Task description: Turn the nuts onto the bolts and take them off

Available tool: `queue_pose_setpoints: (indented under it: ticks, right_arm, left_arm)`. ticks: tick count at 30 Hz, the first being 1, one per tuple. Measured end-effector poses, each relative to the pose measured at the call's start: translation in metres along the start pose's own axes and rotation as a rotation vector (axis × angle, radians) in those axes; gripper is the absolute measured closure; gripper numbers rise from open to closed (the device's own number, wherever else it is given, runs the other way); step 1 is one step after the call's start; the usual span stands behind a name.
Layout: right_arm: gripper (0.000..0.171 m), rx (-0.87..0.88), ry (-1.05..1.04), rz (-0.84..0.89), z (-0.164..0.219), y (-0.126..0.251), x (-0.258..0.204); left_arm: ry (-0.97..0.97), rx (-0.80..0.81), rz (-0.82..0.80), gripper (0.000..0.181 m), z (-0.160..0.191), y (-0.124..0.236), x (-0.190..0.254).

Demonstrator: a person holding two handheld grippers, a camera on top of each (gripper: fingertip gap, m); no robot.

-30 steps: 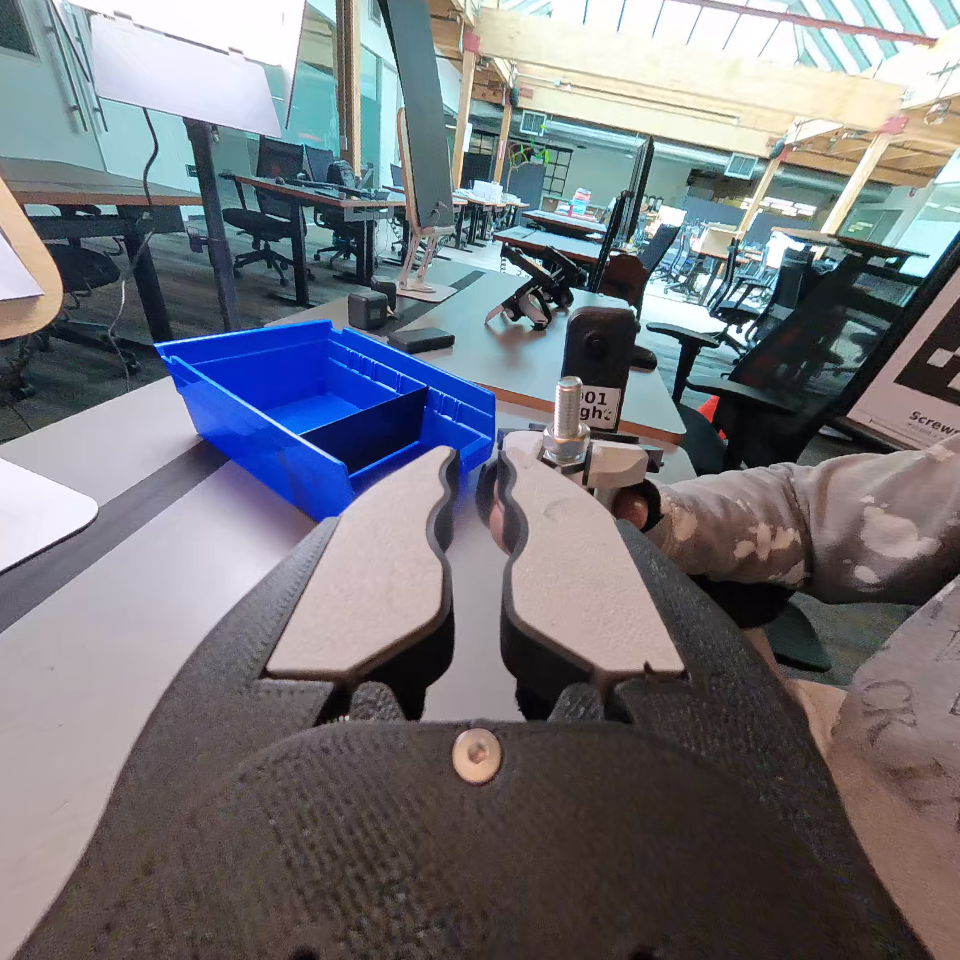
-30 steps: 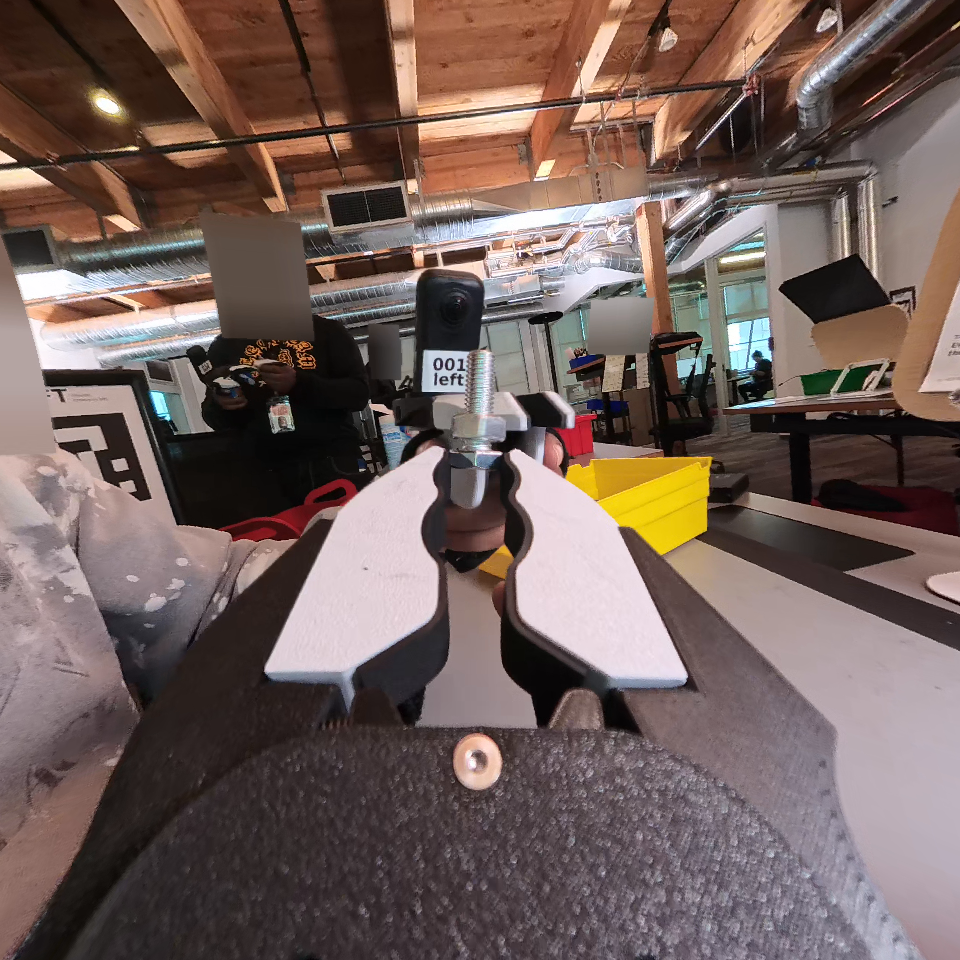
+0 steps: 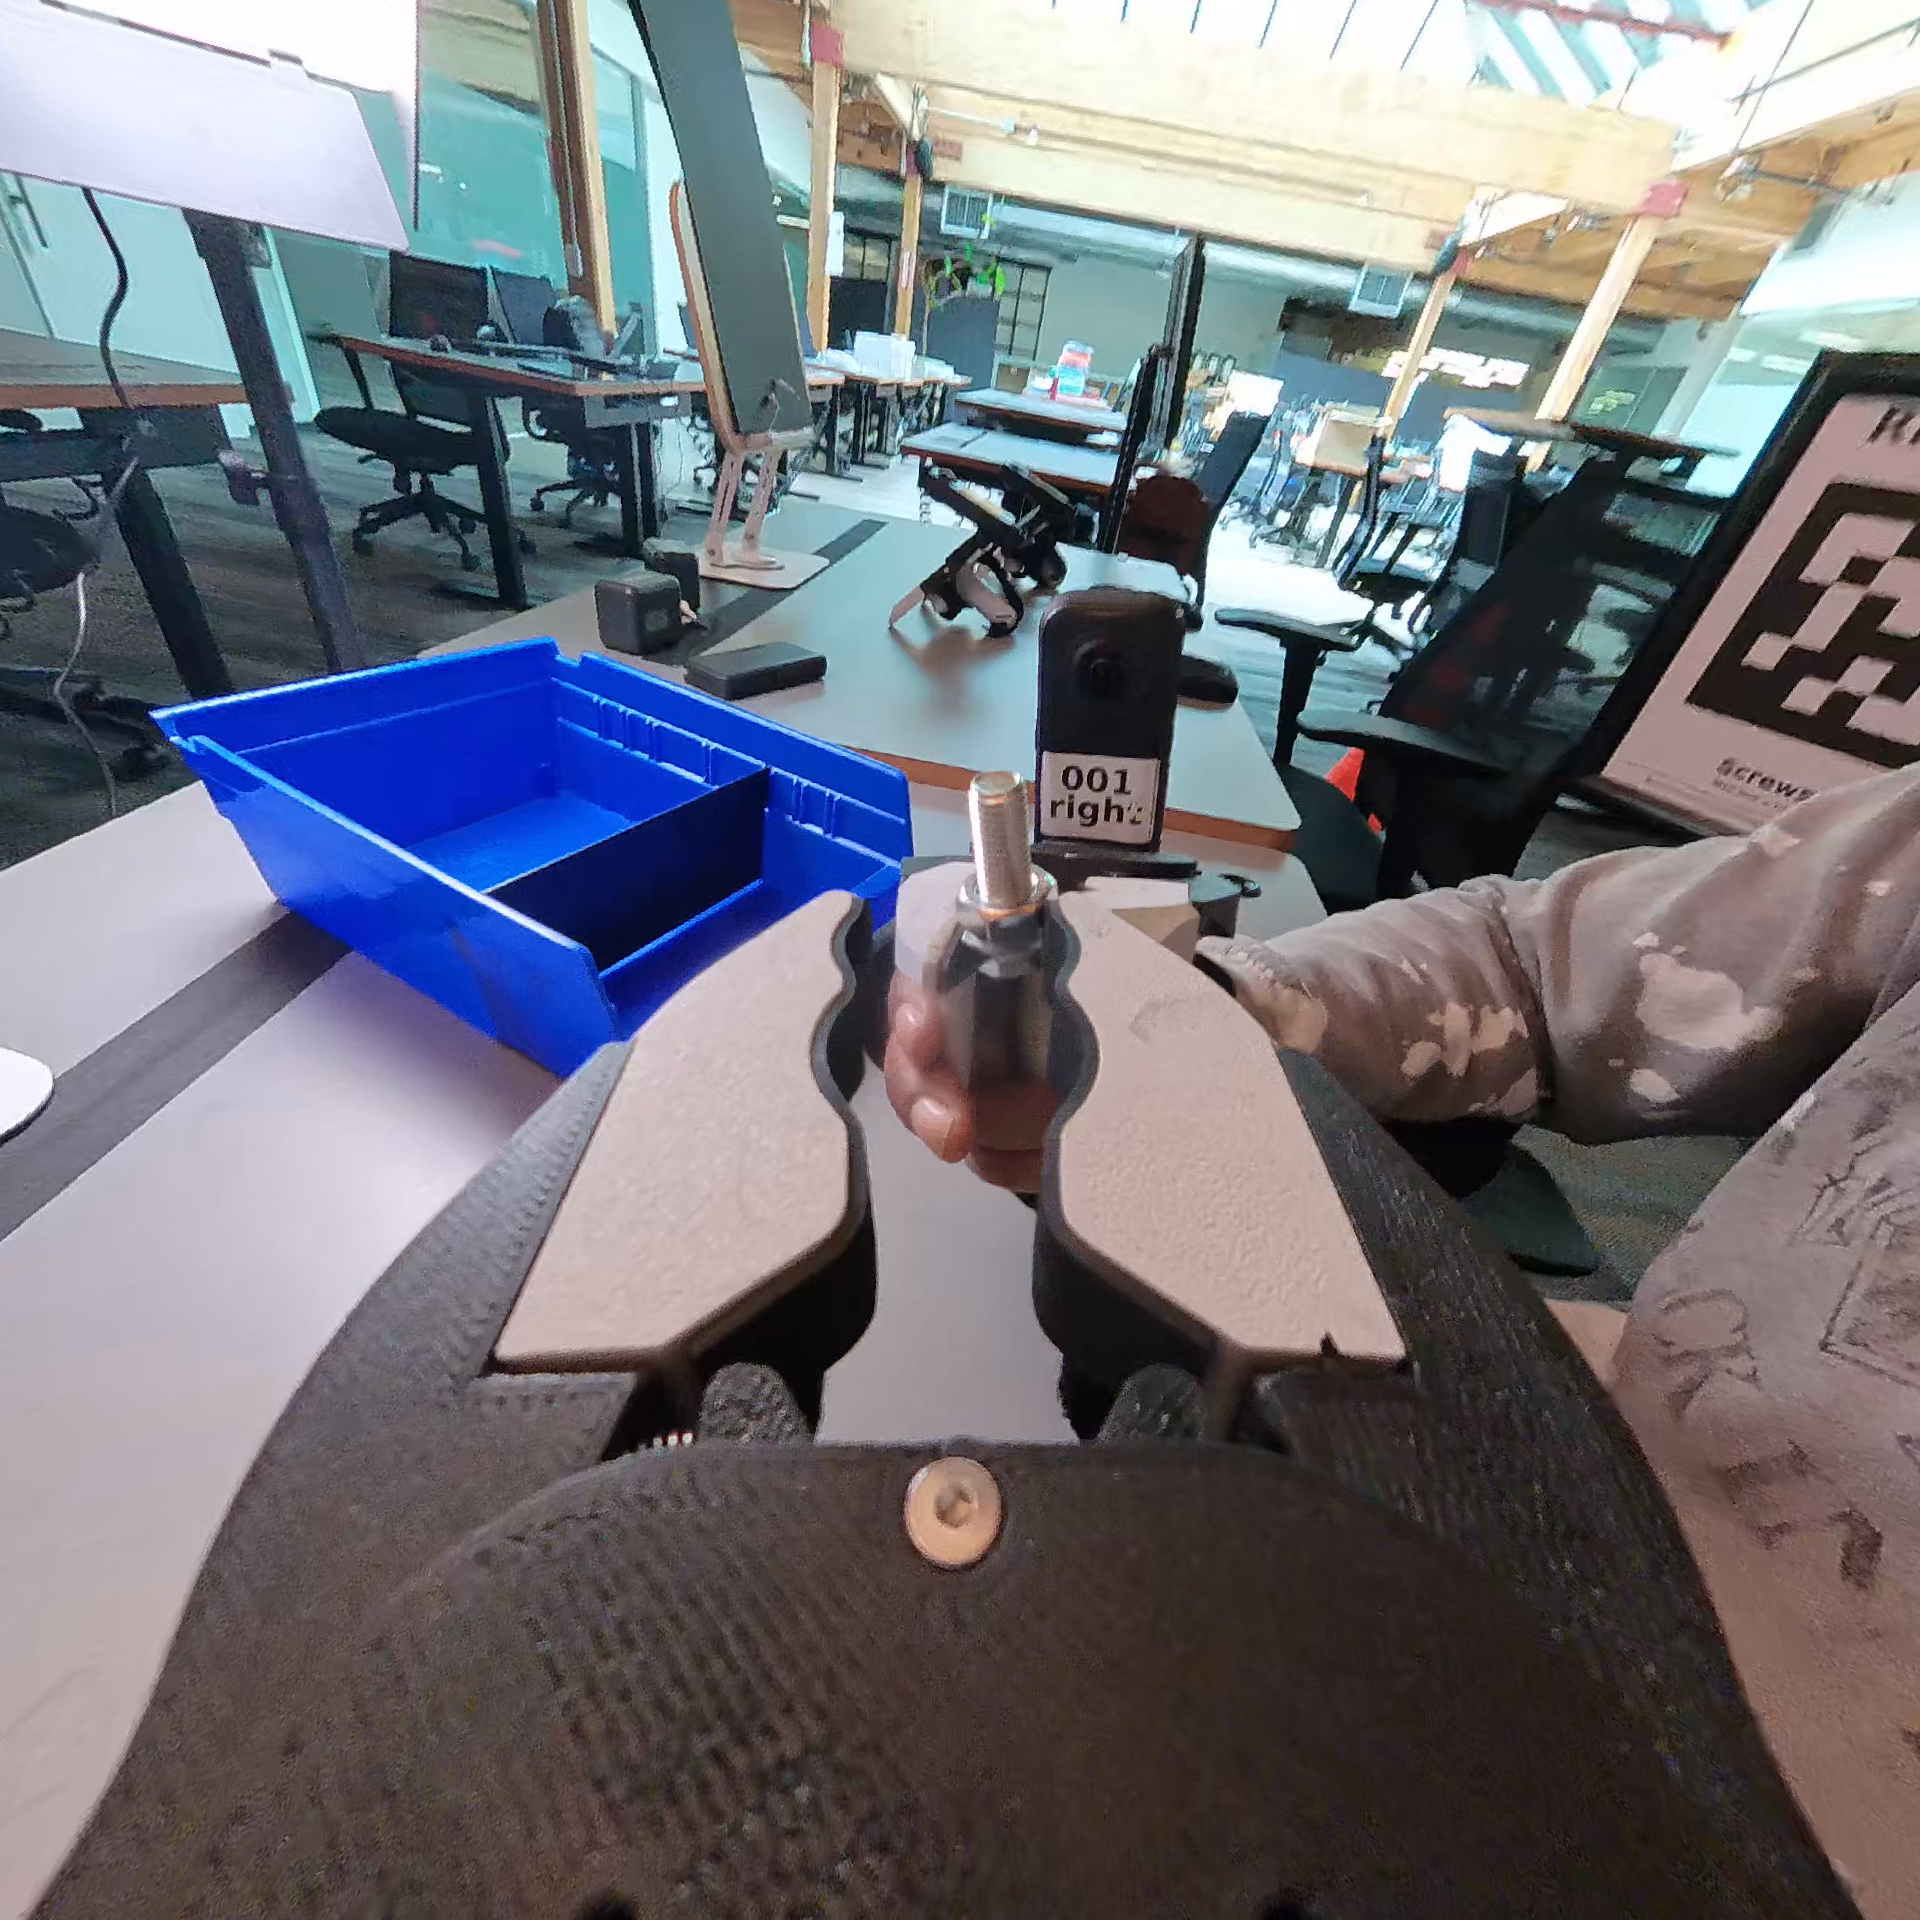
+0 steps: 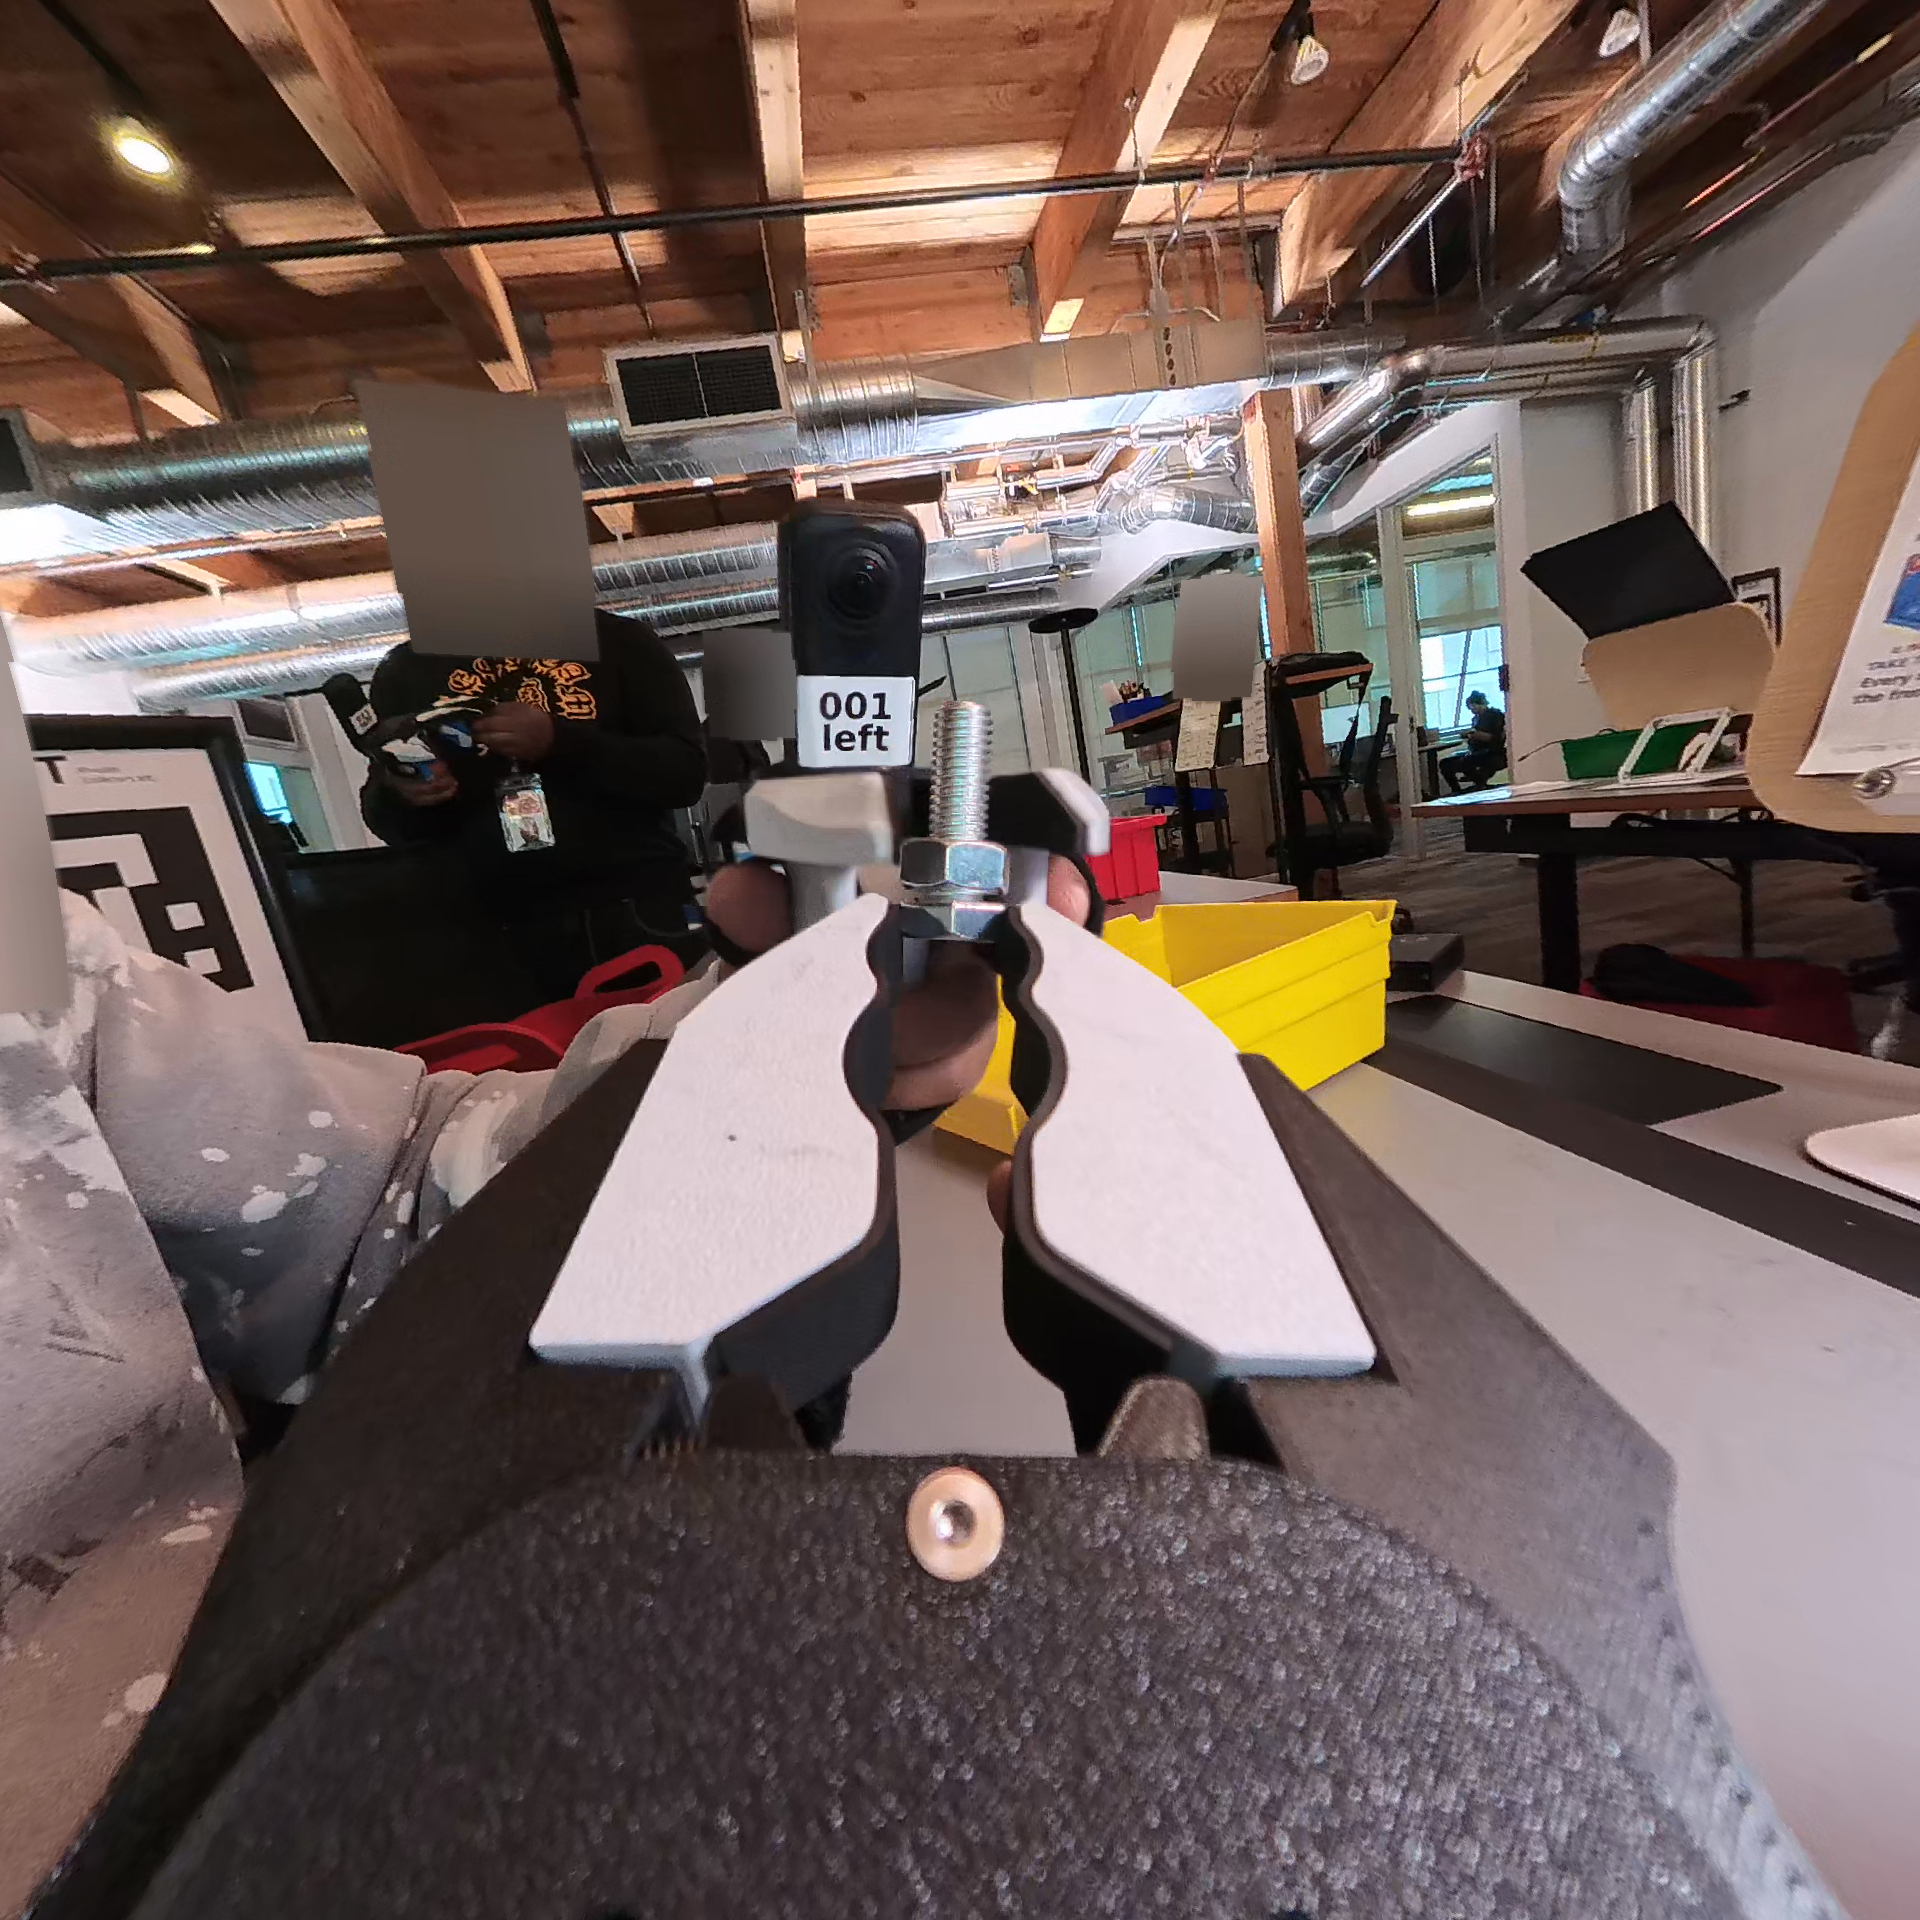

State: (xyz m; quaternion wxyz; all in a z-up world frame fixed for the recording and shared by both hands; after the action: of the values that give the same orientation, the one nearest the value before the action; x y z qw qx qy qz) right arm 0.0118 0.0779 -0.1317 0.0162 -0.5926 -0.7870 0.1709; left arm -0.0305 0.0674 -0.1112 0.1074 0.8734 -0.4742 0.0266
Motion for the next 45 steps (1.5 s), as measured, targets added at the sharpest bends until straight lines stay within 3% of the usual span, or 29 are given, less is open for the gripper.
queue_pose_setpoints:
  ticks: [1,2,4,13,16,23,27,30,34,39,45]
  right_arm:
    - [0.153,0.004,-0.001,0.004,-0.001,0.0,0.0]
    - [0.154,0.014,0.0,0.001,-0.002,0.002,0.0]
    - [0.153,0.02,-0.004,-0.015,-0.005,0.003,-0.001]
    - [0.153,-0.003,0.002,0.001,-0.001,0.0,0.0]
    - [0.153,0.01,-0.003,-0.011,-0.003,0.003,-0.001]
    - [0.153,-0.018,0.004,0.092,-0.007,0.007,0.015]
    - [0.153,-0.115,0.024,0.376,-0.03,0.031,0.065]
    - [0.153,-0.25,0.061,0.668,-0.057,0.065,0.119]
    - [0.153,-0.479,0.015,0.923,-0.075,0.101,0.2]
    - [0.153,-0.823,-0.131,1.129,-0.043,0.143,0.294]
    - [0.153,-1.127,-0.262,1.248,0.01,0.181,0.347]
  left_arm:
    - [-0.011,-0.004,-0.014,0.15,0.0,0.0,-0.002]
    - [-0.008,-0.011,-0.068,0.164,0.001,0.003,-0.009]
    - [-0.024,-0.015,-0.129,0.163,0.001,0.009,-0.018]
    - [-0.016,0.002,-0.014,0.149,0.0,0.0,0.0]
    - [-0.024,-0.017,-0.122,0.163,0.001,0.005,-0.015]
    - [0.0,0.059,-0.214,0.168,-0.007,0.023,-0.031]
    - [0.022,0.127,-0.32,0.181,-0.014,0.041,-0.048]
    - [0.044,0.169,-0.38,0.181,-0.019,0.055,-0.058]
    - [0.072,0.197,-0.414,0.181,-0.023,0.069,-0.066]
    - [0.048,0.212,-0.452,0.181,-0.032,0.085,-0.065]
    - [0.012,0.233,-0.504,0.181,-0.043,0.107,-0.067]
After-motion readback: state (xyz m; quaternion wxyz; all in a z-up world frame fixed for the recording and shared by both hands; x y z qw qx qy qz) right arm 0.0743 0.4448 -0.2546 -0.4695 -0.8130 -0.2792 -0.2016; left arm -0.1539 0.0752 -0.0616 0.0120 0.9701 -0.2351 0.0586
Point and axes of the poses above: each gripper's, where its closed fingertips meet, y back along the fingers, z out of its underside, x = y × z across the jaws, the point moved 3 cm from there along y, back along the fingers, and after that the axes turned 6 degrees about -x, right-handed, at the moved point
